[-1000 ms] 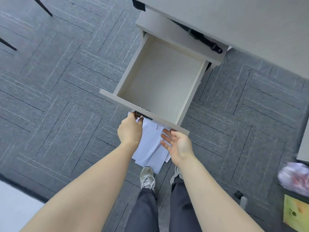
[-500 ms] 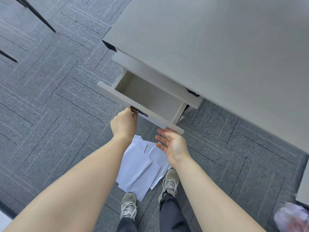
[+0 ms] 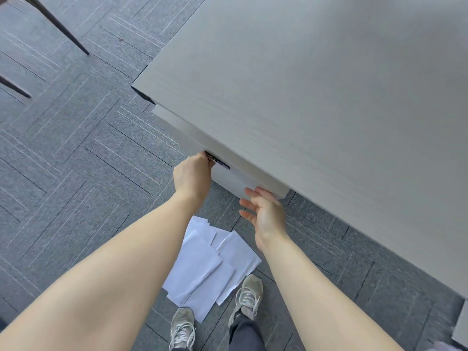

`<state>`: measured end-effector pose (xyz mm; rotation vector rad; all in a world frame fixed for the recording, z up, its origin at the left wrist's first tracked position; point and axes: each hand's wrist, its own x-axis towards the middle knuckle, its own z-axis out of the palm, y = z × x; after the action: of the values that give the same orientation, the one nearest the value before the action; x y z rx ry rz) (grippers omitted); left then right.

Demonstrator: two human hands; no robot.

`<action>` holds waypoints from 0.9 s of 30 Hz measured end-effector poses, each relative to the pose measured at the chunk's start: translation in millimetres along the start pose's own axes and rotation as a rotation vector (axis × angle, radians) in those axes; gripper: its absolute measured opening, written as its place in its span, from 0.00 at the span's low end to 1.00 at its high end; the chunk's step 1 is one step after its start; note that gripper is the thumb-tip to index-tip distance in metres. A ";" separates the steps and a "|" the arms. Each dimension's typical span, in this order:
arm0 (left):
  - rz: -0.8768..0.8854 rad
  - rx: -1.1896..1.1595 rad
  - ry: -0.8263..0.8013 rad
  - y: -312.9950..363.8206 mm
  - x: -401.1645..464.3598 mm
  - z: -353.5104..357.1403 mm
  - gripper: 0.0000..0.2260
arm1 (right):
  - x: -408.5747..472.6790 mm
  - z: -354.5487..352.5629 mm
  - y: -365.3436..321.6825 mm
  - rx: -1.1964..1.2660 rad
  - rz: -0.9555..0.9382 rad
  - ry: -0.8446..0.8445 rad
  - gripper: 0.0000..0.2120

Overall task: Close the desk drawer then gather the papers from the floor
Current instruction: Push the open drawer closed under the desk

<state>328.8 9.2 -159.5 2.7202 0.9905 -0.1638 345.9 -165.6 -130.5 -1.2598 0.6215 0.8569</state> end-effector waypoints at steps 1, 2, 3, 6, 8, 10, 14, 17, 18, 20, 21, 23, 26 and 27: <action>0.012 0.010 0.005 0.2 0.3 -0.7 0.14 | 0.5 -0.5 0.5 -0.018 -0.004 0.003 0.20; 0.021 0.020 0.009 -0.2 -0.5 -0.7 0.14 | 0.5 -1.5 1.3 -0.033 -0.007 0.003 0.20; 0.026 0.026 0.012 -0.6 -1.5 -0.1 0.14 | 1.1 -3.1 2.5 -0.047 -0.012 0.002 0.20; 0.019 0.025 0.008 -0.2 -4.4 3.2 0.15 | 1.4 -6.6 2.7 -0.087 -0.019 -0.017 0.21; 0.001 0.016 -0.021 0.5 -4.9 5.7 0.14 | 1.0 -7.1 1.6 -0.095 -0.019 -0.035 0.21; -0.039 -0.024 -0.044 0.6 -4.3 5.9 0.11 | 0.5 -7.6 0.9 -0.098 -0.016 -0.047 0.20; -0.183 -0.415 -0.190 -3.3 2.2 2.7 0.10 | 0.5 -9.4 0.8 -0.087 -0.013 -0.051 0.19; -0.242 -0.714 -0.312 -7.5 6.5 -1.2 0.10 | -0.3 -6.6 4.5 -0.117 -0.037 -0.050 0.20; -0.248 -0.763 -0.333 -10.0 7.2 -0.8 0.10 | -0.4 -4.5 5.7 -0.137 -0.048 -0.050 0.20; -0.274 -0.815 -0.378 -14.8 6.9 -1.3 0.16 | -0.4 1.2 7.3 -0.169 -0.068 -0.036 0.20; -0.299 -0.818 -0.403 -18.9 4.9 -1.0 0.20 | -2.2 3.9 8.9 -0.189 -0.075 -0.027 0.20; -0.329 -0.792 -0.426 -32.1 -6.7 -1.7 0.28 | -9.3 7.7 15.0 -0.246 -0.088 -0.004 0.21; -0.289 -0.749 -0.457 -67.0 -48.7 -3.2 0.18 | -27.2 8.9 37.1 -0.388 -0.098 0.057 0.18; -0.268 -0.730 -0.493 -83.2 -66.2 -0.9 0.16 | -33.8 8.0 49.4 -0.440 -0.077 0.079 0.18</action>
<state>224.6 30.1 -161.8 1.7688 0.9994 -0.4046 285.7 -161.0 -128.9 -1.7106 0.4550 0.9125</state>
